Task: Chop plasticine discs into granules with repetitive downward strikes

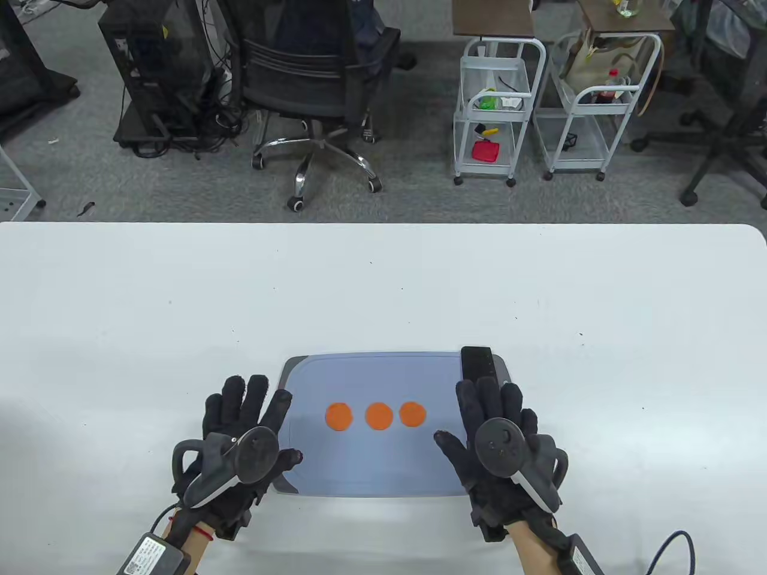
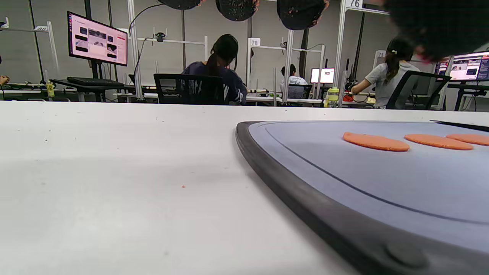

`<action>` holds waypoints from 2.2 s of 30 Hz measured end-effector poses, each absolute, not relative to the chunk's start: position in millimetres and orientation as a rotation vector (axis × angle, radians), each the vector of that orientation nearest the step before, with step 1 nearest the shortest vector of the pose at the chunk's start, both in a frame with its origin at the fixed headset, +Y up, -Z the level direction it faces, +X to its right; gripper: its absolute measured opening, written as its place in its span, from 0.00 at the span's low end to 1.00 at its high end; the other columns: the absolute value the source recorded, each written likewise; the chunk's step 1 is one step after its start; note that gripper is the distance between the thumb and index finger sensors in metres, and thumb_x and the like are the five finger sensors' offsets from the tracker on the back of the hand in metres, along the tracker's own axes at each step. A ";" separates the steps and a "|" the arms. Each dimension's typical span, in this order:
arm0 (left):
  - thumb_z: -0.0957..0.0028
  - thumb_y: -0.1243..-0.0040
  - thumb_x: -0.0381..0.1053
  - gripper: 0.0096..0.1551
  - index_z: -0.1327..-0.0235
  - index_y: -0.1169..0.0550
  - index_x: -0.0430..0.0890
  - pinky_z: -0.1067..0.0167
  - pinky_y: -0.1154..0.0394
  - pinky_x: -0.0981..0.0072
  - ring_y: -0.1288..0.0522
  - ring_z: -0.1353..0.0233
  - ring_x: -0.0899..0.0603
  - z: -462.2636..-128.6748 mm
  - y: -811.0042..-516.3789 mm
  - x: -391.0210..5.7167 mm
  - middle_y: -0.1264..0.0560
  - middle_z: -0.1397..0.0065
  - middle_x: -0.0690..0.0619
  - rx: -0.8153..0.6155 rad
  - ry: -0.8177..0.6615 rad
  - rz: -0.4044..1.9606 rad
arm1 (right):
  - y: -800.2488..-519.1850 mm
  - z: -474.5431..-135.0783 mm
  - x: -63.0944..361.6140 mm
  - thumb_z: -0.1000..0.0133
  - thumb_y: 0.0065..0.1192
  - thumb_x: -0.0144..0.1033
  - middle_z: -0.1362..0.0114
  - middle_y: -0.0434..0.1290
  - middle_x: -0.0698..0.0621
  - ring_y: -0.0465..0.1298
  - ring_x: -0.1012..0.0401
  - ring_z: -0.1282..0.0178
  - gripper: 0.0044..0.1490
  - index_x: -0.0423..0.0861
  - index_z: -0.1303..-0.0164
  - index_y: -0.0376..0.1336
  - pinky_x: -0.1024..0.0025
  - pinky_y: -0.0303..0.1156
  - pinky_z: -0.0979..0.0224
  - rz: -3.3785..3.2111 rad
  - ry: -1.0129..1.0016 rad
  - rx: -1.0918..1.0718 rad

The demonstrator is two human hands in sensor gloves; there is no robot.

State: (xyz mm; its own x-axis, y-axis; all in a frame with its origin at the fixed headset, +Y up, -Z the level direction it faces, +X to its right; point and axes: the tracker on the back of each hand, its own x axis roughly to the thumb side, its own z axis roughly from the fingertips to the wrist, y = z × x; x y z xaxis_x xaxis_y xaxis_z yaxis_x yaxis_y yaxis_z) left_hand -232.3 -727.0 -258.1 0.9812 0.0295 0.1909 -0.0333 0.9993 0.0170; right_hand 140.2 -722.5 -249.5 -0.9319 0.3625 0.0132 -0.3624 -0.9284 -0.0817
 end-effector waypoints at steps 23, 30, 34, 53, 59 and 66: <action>0.68 0.51 0.75 0.57 0.20 0.42 0.56 0.25 0.52 0.28 0.49 0.16 0.25 -257.6 -730.4 -226.8 0.50 0.10 0.41 -0.042 -0.202 -0.006 | -713.1 -237.9 128.9 0.55 0.67 0.65 0.29 0.75 0.38 0.83 0.38 0.40 0.50 0.43 0.29 0.70 0.41 0.73 0.39 2.871 -0.246 -0.187; 0.68 0.53 0.75 0.57 0.20 0.44 0.55 0.25 0.52 0.28 0.49 0.16 0.24 -256.2 -728.7 -226.3 0.51 0.11 0.40 -0.051 -0.192 0.007 | -727.6 -234.7 110.3 0.55 0.67 0.69 0.39 0.81 0.36 0.88 0.42 0.56 0.56 0.41 0.26 0.67 0.46 0.79 0.51 3.064 0.185 -0.351; 0.68 0.53 0.75 0.57 0.20 0.44 0.55 0.25 0.51 0.28 0.49 0.16 0.24 -255.9 -728.1 -226.5 0.51 0.11 0.40 -0.060 -0.191 -0.004 | -738.0 -236.3 100.1 0.55 0.68 0.68 0.39 0.81 0.36 0.89 0.43 0.58 0.56 0.41 0.25 0.66 0.47 0.80 0.52 3.171 0.276 -0.372; 0.67 0.52 0.74 0.57 0.20 0.43 0.55 0.25 0.51 0.27 0.49 0.16 0.24 -257.4 -728.5 -224.9 0.51 0.11 0.40 -0.103 -0.170 -0.010 | -749.5 -252.0 114.2 0.51 0.73 0.51 0.42 0.80 0.40 0.88 0.46 0.60 0.50 0.40 0.22 0.60 0.49 0.79 0.50 3.127 0.331 -0.457; 0.67 0.52 0.74 0.57 0.20 0.43 0.55 0.25 0.51 0.28 0.49 0.16 0.24 -255.6 -722.6 -224.0 0.52 0.11 0.40 -0.084 -0.179 -0.004 | -737.8 -253.4 133.5 0.50 0.72 0.47 0.38 0.77 0.36 0.86 0.44 0.53 0.51 0.40 0.20 0.55 0.43 0.75 0.41 2.966 0.304 -0.529; 0.67 0.51 0.74 0.57 0.20 0.44 0.55 0.25 0.51 0.27 0.48 0.16 0.24 -254.1 -719.6 -222.5 0.52 0.11 0.40 -0.079 -0.189 -0.009 | -740.6 -261.0 152.5 0.49 0.64 0.36 0.31 0.66 0.33 0.80 0.43 0.45 0.43 0.40 0.22 0.58 0.39 0.71 0.37 2.854 0.296 -0.697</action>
State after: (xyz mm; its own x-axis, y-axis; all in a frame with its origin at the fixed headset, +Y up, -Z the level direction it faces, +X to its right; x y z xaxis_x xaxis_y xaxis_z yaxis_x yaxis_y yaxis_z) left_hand -222.5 -719.6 -254.1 0.9823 -0.0017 0.1876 0.0166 0.9968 -0.0779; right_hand 152.5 -740.6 -261.0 -0.8718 0.1345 -0.4710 -0.2283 -0.9623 0.1479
